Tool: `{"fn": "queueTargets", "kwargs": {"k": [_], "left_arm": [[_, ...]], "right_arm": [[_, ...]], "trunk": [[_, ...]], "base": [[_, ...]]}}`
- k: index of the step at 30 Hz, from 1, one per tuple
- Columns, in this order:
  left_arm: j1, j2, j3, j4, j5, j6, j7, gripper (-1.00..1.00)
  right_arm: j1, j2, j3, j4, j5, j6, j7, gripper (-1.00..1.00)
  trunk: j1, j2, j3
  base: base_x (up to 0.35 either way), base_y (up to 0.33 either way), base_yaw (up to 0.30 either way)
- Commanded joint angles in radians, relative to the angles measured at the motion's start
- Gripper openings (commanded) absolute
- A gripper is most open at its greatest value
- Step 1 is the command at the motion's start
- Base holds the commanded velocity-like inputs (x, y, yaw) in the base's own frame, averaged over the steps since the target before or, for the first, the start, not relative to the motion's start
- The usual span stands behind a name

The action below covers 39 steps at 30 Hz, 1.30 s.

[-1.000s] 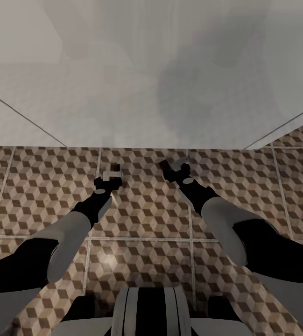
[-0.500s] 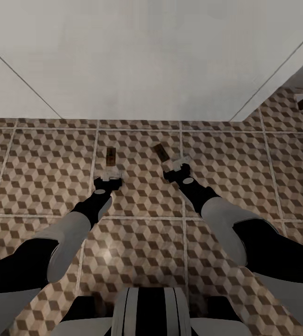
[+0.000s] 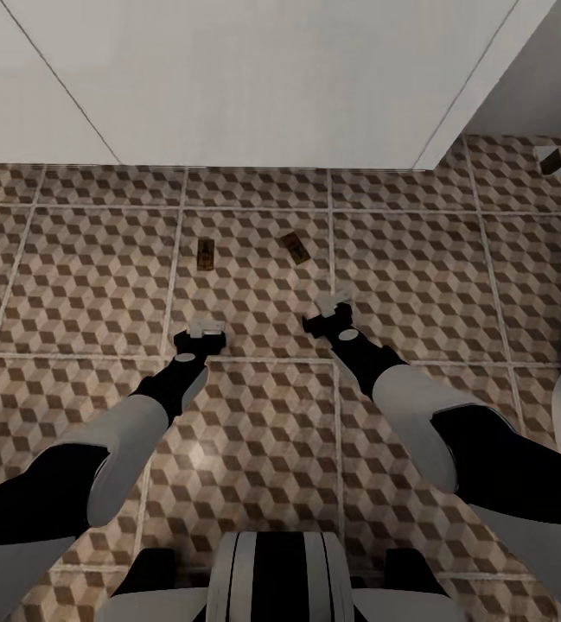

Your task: Take the four mousetraps from the cabinet in the bathroom and place them on the bathroom floor. Make sure all four end up on the same floor surface, and ensure that at least two of them are either under or directly next to the same bathroom sink.

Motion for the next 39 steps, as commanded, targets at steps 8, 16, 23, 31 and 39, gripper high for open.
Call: {"fn": "queueTargets", "kwargs": {"k": [8, 16, 23, 31, 39], "left_arm": [[0.002, 0.001, -0.005, -0.001, -0.007, -0.002, 0.007, 1.0], [0.002, 0.002, -0.005, -0.001, -0.008, -0.002, 0.007, 1.0], [0.002, 0.002, -0.005, -0.001, -0.008, -0.002, 0.008, 1.0], [0.002, 0.001, -0.005, -0.002, -0.008, -0.001, 0.009, 1.0], [0.002, 0.001, -0.005, 0.0, -0.007, 0.0, 0.009, 1.0]], "right_arm": [[-0.001, 0.0, 0.006, 0.002, 0.003, -0.002, -0.006, 1.0], [-0.001, 0.0, 0.006, 0.003, 0.003, -0.012, -0.006, 1.0], [-0.001, 0.0, 0.006, 0.003, 0.003, -0.026, -0.006, 1.0], [-0.001, 0.0, 0.006, 0.003, 0.003, -0.029, -0.006, 1.0], [-0.001, 0.0, 0.006, 0.005, 0.003, -0.03, -0.006, 1.0]], "trunk": [[-0.001, 0.0, 0.0], [-0.001, 0.0, 0.0], [-0.001, 0.0, 0.0], [-0.001, 0.0, 0.0], [-0.003, 0.001, 0.015]], "base": [[-0.317, -0.001, 0.0], [-0.104, 0.0, 0.0], [-0.017, 0.0, 0.0], [-0.003, 0.0, 0.0], [0.0, 0.0, 0.0]]}}
